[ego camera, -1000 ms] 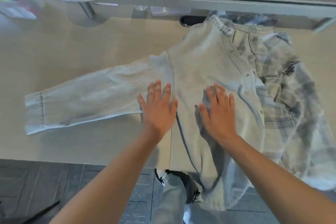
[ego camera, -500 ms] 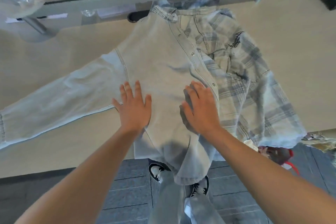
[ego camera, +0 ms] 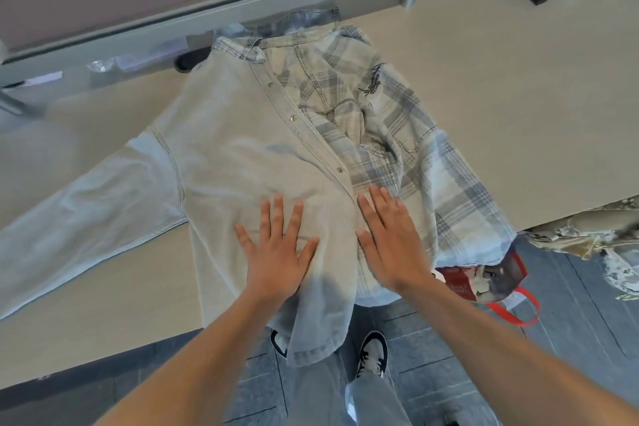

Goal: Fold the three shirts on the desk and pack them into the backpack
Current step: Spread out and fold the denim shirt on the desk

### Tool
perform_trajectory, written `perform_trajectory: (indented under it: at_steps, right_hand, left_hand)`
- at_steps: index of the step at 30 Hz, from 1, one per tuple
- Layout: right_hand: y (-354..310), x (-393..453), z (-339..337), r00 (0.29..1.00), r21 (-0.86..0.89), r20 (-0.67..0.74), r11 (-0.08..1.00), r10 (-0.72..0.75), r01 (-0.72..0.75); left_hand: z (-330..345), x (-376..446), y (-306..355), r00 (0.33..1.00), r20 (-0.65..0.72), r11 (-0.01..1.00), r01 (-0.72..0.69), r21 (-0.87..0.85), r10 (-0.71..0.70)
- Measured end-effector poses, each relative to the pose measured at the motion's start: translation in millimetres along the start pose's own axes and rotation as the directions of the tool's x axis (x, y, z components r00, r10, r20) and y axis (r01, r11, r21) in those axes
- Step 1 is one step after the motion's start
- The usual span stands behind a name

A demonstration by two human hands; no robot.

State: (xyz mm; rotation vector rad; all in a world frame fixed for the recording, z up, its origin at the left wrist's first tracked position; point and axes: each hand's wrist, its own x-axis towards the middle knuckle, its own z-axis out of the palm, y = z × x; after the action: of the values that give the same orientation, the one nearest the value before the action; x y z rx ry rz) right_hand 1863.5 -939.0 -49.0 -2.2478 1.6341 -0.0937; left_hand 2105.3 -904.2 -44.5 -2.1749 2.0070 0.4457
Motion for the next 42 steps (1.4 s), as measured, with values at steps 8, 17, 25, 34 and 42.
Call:
perform_trajectory:
  at_steps: [8, 17, 25, 34, 42]
  right_hand:
    - [29.9, 7.9, -12.7, 0.988, -0.006, -0.018, 0.988, 0.153, -0.153]
    - [62.6, 10.3, -22.3, 0.969, 0.001, -0.038, 0.970, 0.244, -0.244]
    - [57.2, 3.7, -20.6, 0.939, 0.062, -0.163, 0.953, 0.304, -0.297]
    - [50.5, 128.8, -89.1, 0.912, 0.083, -0.271, 0.952, 0.306, -0.295]
    - [72.1, 177.2, -59.2, 0.942, -0.147, -0.043, 0.930, 0.333, -0.336]
  left_hand:
    - [2.9, -1.4, -6.2, 0.999, -0.039, 0.999, -0.011, 0.039, 0.012]
    - [-35.6, 27.4, 40.7, 0.993, -0.029, 0.982, 0.105, -0.156, -0.111]
    - [-54.8, 122.6, 118.1, 0.990, -0.041, 0.990, -0.134, -0.050, 0.132]
    - [-36.1, 129.2, 92.6, 0.974, -0.098, 0.979, -0.201, 0.025, 0.202]
    - [-34.4, 131.7, 86.4, 0.966, -0.098, 0.971, -0.237, 0.027, 0.238]
